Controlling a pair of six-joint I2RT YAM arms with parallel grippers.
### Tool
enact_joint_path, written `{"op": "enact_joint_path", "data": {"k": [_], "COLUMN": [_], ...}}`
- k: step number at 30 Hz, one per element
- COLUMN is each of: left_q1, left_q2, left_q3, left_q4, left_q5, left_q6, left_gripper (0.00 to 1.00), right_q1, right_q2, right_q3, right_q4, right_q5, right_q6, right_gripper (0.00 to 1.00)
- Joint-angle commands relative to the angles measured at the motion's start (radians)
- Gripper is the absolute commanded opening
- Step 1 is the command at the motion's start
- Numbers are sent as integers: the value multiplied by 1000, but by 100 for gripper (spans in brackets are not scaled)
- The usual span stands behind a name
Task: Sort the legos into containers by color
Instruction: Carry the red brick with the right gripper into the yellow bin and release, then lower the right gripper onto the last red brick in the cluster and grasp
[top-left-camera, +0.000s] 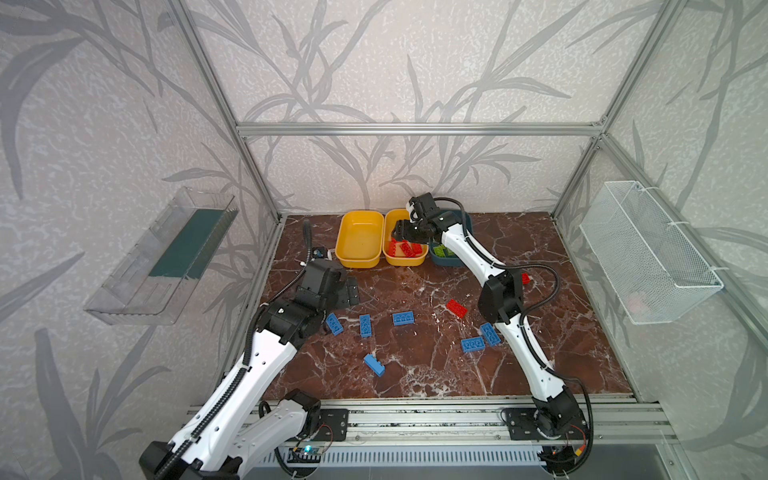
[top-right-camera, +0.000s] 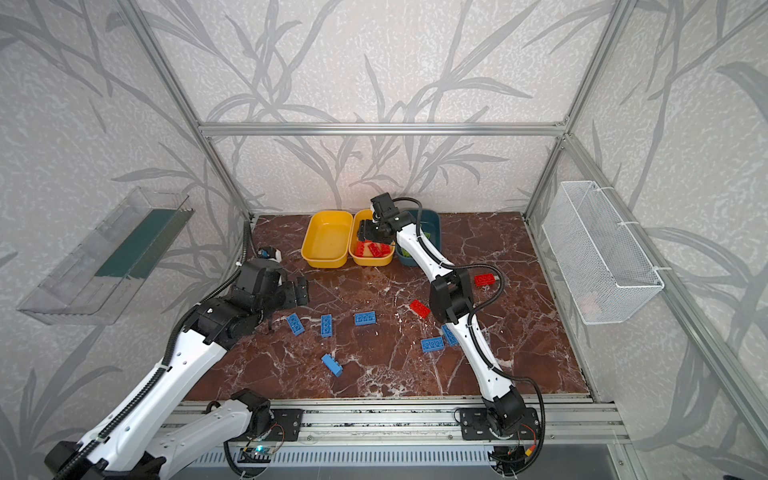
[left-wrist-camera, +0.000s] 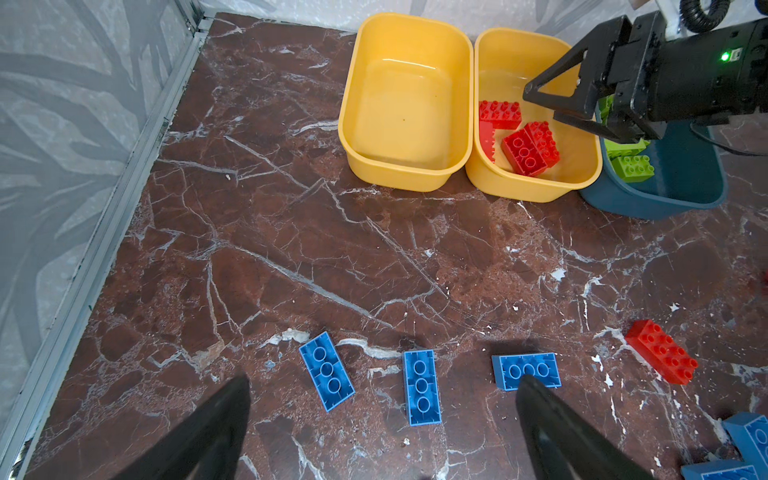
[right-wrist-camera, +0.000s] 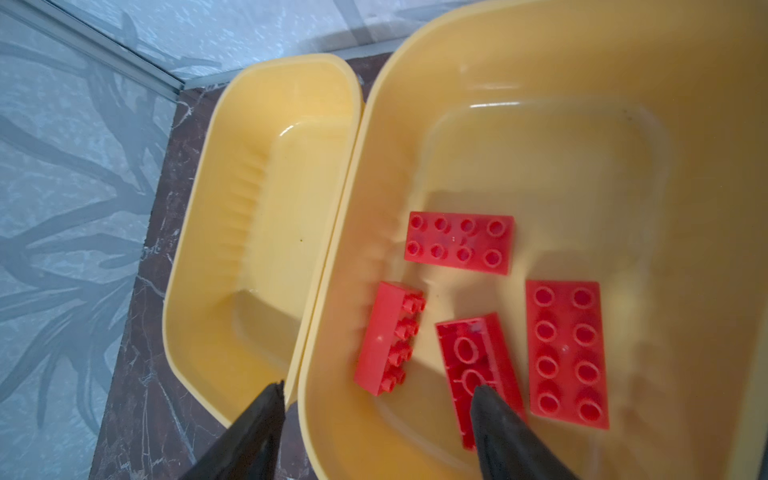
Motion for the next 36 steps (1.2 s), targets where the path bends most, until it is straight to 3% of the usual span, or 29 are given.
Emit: {"op": "enact_joint_path", "data": {"k": [1,8,14,18,22,28,36], "left_q1": [3,3,-4,-33,-88,-224,-363], "left_q2": [15,59,121,132,133,154,208], "left_q3": [37,17,19,10,11,-5,-12], "left_q4": [22,124,173,204,210,233,246], "left_q5": [9,135,240,238,221,172,135], "left_q6": [-14,-18,-65,-102,-125,-172,-209], "left_gripper": [99,99,99,99,99,99,99], "right_q1": [-7,-7,-7,-16,-21,-22,-32], "right_q2": [-77,-317,-640,-828,-972,-1062,-1053], "right_q3": [17,-240,-754,-1095,-1336,-1517,-1576], "right_q4": [-27,-114,-32,54,93,97,99], "right_q5": [-21,-12,13,20,20,51,76], "right_q6": [-56,-195,-282,-275,-254,-244,-249], "right_gripper": [72,73,73,73,73,74,75]}}
